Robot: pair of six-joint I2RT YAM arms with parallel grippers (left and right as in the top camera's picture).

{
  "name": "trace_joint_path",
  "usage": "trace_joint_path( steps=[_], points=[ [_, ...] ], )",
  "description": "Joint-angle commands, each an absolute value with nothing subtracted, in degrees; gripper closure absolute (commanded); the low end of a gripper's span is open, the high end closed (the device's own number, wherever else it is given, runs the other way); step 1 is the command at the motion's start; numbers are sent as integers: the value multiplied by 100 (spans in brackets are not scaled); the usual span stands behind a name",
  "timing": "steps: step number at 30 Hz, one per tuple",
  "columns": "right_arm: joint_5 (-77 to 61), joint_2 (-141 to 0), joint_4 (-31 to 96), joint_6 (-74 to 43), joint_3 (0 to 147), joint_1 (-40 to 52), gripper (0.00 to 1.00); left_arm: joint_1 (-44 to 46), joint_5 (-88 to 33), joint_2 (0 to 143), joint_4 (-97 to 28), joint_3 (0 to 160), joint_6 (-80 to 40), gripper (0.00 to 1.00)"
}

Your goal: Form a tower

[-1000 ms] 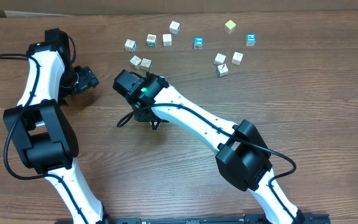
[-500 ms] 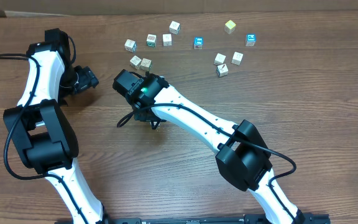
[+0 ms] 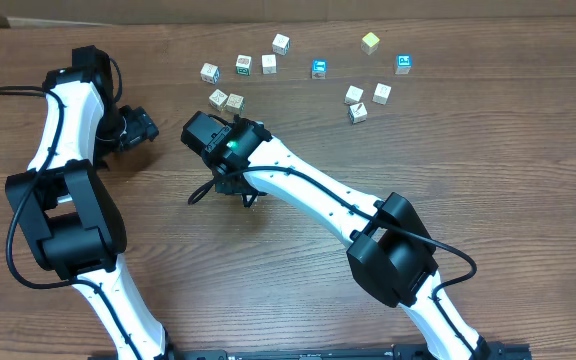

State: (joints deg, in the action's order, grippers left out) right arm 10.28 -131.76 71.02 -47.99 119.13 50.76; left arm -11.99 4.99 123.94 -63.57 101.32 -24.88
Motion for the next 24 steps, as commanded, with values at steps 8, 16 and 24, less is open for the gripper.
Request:
trace_joint_path(
  steps=[8, 16, 24],
  points=[
    [1059, -13192, 7076, -4849, 11909, 5052, 65, -1162, 528, 12462, -6355, 10145, -2421, 0],
    [1081, -13192, 7078, -4849, 11909, 5006, 66, -1162, 528, 12462, -6355, 10145, -2421, 0],
    [1085, -13192, 7126, -4950, 11909, 5006, 72, -1162, 528, 12462, -6355, 10145, -2421, 1]
  ],
)
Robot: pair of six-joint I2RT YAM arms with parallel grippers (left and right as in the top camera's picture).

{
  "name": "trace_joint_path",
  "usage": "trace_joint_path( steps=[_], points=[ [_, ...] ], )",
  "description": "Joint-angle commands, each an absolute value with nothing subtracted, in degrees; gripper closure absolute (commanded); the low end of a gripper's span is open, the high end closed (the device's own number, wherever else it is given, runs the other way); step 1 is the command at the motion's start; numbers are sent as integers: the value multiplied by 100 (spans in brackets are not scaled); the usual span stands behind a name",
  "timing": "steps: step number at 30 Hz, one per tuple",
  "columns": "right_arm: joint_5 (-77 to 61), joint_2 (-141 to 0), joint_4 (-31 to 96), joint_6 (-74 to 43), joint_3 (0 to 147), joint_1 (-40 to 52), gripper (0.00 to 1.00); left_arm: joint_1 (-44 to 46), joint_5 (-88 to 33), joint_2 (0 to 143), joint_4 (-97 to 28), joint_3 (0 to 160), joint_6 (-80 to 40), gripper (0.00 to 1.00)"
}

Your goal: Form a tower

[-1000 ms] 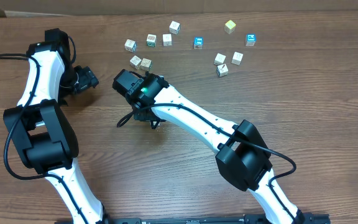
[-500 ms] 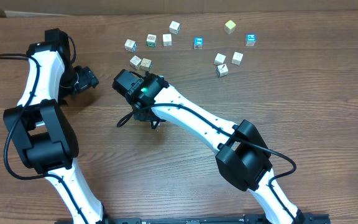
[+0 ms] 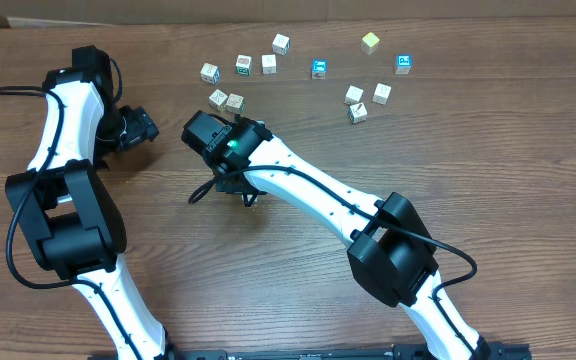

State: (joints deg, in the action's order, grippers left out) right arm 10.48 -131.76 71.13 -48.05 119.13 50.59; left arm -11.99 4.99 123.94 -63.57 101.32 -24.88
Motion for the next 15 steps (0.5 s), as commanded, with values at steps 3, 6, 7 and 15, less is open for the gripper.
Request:
trace_joint_path(
  steps=[3, 6, 7, 15],
  points=[
    [1083, -13192, 7118, -4976, 11909, 5006, 72, -1160, 528, 12462, -6355, 10145, -2421, 0],
    [1083, -13192, 7122, -4976, 11909, 5006, 72, -1162, 528, 12462, -6355, 10145, -2423, 0],
    [1083, -13192, 7120, -4976, 11909, 5006, 72, -1160, 528, 12462, -6355, 10145, -2421, 1],
    [1085, -13192, 7111, -5024, 11909, 5006, 65, -1162, 528, 12462, -6355, 10145, -2421, 1]
  ],
)
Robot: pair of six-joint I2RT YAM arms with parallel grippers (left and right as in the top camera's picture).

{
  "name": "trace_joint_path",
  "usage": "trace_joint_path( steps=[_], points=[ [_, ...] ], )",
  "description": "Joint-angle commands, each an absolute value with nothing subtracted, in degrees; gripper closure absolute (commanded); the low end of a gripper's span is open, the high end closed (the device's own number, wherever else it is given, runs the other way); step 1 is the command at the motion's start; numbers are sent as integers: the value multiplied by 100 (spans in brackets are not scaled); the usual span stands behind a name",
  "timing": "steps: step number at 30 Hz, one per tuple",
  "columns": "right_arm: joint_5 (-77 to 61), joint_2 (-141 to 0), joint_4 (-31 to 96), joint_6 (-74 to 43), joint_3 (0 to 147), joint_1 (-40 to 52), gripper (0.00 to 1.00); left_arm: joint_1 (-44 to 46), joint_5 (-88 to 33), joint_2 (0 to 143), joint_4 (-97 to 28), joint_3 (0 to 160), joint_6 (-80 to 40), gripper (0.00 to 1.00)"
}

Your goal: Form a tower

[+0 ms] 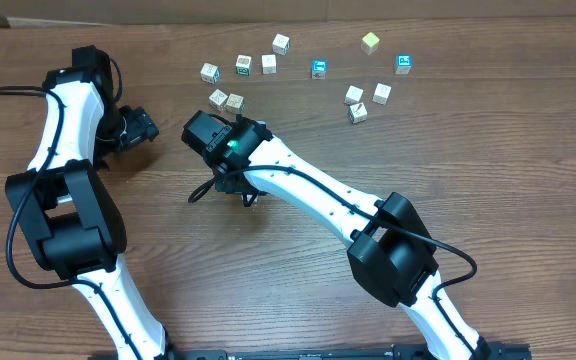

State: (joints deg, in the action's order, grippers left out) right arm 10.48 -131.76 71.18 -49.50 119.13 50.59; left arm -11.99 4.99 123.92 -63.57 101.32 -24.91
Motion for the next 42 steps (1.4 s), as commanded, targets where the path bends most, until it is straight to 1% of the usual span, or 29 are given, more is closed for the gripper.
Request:
trace_joint_path(
  steps=[1, 2, 3, 5, 6, 7, 8, 9, 16, 19, 25, 27, 30, 36, 39, 42],
  points=[
    [1085, -13192, 7098, -5022, 11909, 5006, 60, -1162, 528, 12462, -6355, 10145, -2421, 0],
    [1085, -13192, 7094, -5022, 11909, 5006, 57, -1162, 528, 12462, -6355, 10145, -2421, 0],
    [1085, -13192, 7091, -5022, 11909, 5006, 56, -1162, 528, 12462, -6355, 10145, -2421, 0],
    [1085, -13192, 7091, -5022, 11909, 5006, 56, -1162, 528, 12462, -6355, 10145, -2421, 0],
    [1085, -13192, 7091, -5022, 11909, 5006, 59, -1162, 528, 12462, -6355, 10145, -2421, 1],
    [1085, -13192, 7091, -5019, 11911, 5006, 68, -1162, 528, 12462, -6355, 10145, -2421, 0],
    [1085, -13192, 7094, -5019, 11911, 5006, 76, -1162, 528, 12462, -6355, 10145, -2421, 1],
    [1085, -13192, 7094, -5019, 11911, 5006, 77, -1160, 528, 12462, -6355, 10145, -2421, 0],
    [1085, -13192, 7096, -5019, 11911, 5006, 74, -1160, 528, 12462, -6355, 10145, -2421, 0],
    [1083, -13192, 7094, -5019, 11911, 5006, 70, -1160, 528, 12462, -6355, 10145, -2421, 0],
    [1083, -13192, 7081, -5019, 11911, 5006, 56, -1160, 528, 12462, -6355, 10145, -2421, 1],
    [1083, -13192, 7054, -5015, 11911, 5006, 43, -1162, 528, 12462, -6355, 10145, -2421, 0],
    [1085, -13192, 6963, -4875, 11937, 5002, 34, -1162, 528, 12462, -6355, 10145, -2421, 1],
    [1083, -13176, 7000, -4292, 12582, 4786, 26, -1162, 528, 12462, -6355, 10145, -2423, 0],
    [1083, -13168, 7177, -4077, 13028, 4512, 26, -1162, 528, 12462, -6355, 10145, -2421, 0],
    [1083, -13168, 7387, -3618, 13447, 4108, 27, -1160, 528, 12462, -6355, 10145, -2423, 0]
  ],
)
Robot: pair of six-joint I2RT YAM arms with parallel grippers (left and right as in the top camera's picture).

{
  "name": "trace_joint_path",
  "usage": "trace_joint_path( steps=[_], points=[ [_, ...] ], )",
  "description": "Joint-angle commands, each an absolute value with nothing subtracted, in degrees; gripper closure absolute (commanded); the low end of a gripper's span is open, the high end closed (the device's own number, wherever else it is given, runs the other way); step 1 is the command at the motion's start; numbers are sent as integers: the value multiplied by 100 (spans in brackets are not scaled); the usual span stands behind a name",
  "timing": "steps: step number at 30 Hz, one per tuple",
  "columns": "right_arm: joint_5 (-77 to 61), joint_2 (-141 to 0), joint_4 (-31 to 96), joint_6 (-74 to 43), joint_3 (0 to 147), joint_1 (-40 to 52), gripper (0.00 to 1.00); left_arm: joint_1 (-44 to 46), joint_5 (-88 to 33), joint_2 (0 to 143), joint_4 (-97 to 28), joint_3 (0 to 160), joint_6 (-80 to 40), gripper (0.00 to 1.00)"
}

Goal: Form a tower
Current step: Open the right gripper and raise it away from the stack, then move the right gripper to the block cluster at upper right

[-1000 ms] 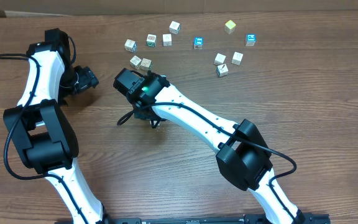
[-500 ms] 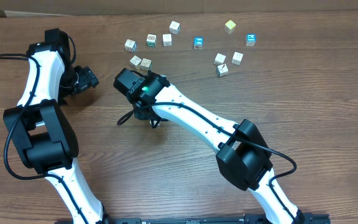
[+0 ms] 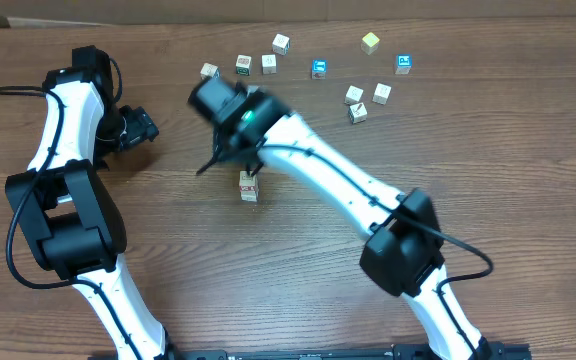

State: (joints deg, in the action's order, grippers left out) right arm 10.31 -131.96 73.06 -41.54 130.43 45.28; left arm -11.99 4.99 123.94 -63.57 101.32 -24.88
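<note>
A short stack of wooden cubes (image 3: 248, 186) with red marks stands alone on the table's middle left; it looks two high. My right gripper (image 3: 216, 98) hangs behind it, clear of the stack, its fingers hidden under its own black head. Loose cubes lie along the back: a beige one (image 3: 209, 71), a green-marked one (image 3: 243, 65), a blue-marked one (image 3: 319, 68), a yellow-green one (image 3: 370, 42) and several more. My left gripper (image 3: 146, 127) rests at the left, far from every cube; its fingers are too dark to read.
A group of three pale cubes (image 3: 358, 112) sits at the back right. A black cable (image 3: 13, 90) trails off the left arm near the table's left edge. The right arm's white links (image 3: 328, 185) cross the table diagonally.
My right gripper has moved from low over the table's middle to farther back. A stack of cubes now shows where it was. Two cubes formerly showing behind it are covered by its head.
At all three earlier moments my right gripper stayed still, low over one spot at the middle left, hiding what was under it, and the left arm did not move. Now the right gripper is away and a small stack stands free there.
</note>
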Motion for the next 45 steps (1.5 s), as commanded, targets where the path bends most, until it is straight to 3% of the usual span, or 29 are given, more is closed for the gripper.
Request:
trace_joint_path(
  steps=[1, 6, 11, 20, 31, 36, 45],
  points=[
    [1079, -13168, 7432, -3402, 13568, 3942, 27, -1162, 528, 12462, -6355, 10145, -2421, 0],
    [1083, -13170, 7404, -2357, 13736, 3017, 28, -1160, 528, 12462, -6355, 10145, -2421, 0],
    [1013, -13183, 7242, -2237, 13716, 2128, 27, -1162, 528, 12462, -6355, 10145, -2421, 1],
    [172, -13187, 6862, -1175, 13517, 1208, 27, -1162, 528, 12462, -6355, 10145, -2421, 0],
    [-150, -13187, 6637, -821, 12337, 1131, 30, -1162, 528, 12462, -6355, 10145, -2421, 0],
    [-167, -13187, 6130, -1356, 11736, 1240, 26, -1162, 528, 12462, -6355, 10145, -2421, 0],
    [-156, -13187, 5334, -1249, 11021, 1573, 22, -1162, 528, 12462, -6355, 10145, -2421, 0]
  ],
)
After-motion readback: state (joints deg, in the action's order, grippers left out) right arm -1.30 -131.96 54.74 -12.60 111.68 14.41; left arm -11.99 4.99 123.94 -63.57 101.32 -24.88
